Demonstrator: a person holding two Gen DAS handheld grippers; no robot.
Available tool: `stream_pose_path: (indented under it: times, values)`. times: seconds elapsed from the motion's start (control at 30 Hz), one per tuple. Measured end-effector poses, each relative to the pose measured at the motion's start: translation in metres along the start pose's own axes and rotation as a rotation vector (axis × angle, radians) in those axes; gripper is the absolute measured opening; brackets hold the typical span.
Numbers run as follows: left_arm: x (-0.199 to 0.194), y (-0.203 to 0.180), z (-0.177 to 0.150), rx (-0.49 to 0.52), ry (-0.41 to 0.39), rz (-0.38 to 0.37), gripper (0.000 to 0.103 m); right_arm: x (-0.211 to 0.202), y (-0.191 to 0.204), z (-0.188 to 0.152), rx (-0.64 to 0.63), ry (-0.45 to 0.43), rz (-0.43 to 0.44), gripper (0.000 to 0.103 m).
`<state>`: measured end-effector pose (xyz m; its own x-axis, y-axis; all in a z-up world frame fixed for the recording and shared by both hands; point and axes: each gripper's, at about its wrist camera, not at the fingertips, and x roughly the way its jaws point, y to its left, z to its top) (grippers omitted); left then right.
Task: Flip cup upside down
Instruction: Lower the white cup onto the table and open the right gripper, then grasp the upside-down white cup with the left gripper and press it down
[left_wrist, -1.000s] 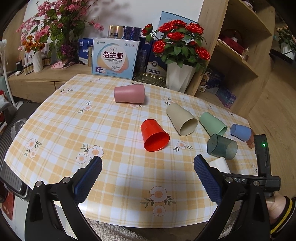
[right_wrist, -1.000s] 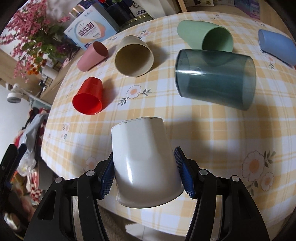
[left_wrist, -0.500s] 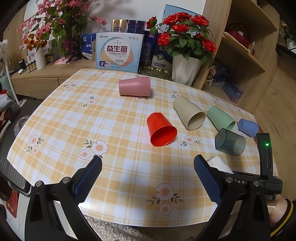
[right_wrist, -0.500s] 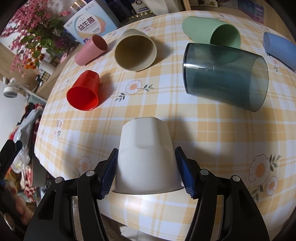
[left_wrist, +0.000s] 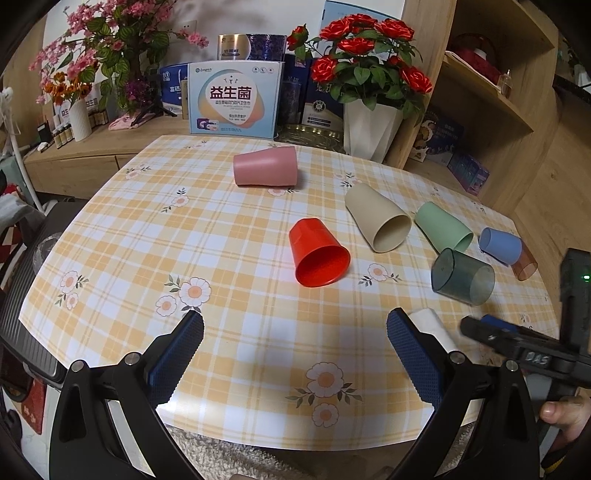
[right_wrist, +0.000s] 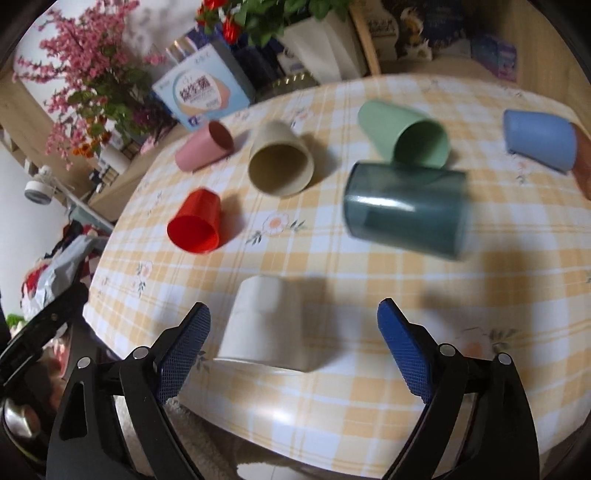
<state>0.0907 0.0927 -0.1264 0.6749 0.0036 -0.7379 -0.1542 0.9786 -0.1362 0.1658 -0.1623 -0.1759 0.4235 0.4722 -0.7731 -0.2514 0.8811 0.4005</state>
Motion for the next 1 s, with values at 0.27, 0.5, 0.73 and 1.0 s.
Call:
stream_pose_path:
  times: [0.27,0.5,0.73,1.0]
  values:
    - [0.008,-0.016,0.0,0.001,0.047,-0.037,0.097,-0.032,-0.028,-0.006,-0.049,-0.082,-0.103,0.089]
    - [0.033,-0.037,0.006,-0.023,0.168,-0.125,0.084,-0.041,-0.07,-0.006,0.017,-0.077,-0.156,0.089]
    - [0.072,-0.06,0.022,-0.003,0.297,-0.185,0.082,-0.049,-0.094,-0.013,0.042,-0.068,-0.222,0.089]
    - [0.133,-0.064,0.027,-0.016,0.495,-0.178,0.073,-0.058,-0.117,-0.019,0.11,-0.079,-0.241,0.089]
